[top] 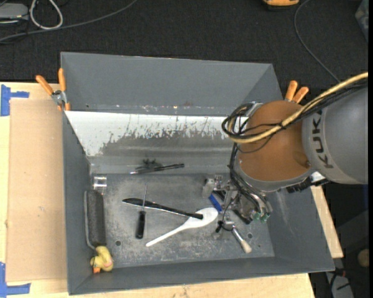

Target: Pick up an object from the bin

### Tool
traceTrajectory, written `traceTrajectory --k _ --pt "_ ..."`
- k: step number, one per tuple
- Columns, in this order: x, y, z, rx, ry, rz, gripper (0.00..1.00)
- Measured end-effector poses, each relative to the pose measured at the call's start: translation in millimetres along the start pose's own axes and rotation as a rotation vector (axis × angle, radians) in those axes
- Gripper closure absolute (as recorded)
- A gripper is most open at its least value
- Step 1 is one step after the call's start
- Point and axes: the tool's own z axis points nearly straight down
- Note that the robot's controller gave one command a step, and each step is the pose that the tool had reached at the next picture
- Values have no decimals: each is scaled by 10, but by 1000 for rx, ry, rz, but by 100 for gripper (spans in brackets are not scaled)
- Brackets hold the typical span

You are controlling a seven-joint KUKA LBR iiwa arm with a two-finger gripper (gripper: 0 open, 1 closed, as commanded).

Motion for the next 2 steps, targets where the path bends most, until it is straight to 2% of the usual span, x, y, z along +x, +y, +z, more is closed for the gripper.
traceTrajectory --k 1,2 --pt "-18 -1 -35 0 -8 1 0" --pt "-223 75 754 -1 -9 3 0"
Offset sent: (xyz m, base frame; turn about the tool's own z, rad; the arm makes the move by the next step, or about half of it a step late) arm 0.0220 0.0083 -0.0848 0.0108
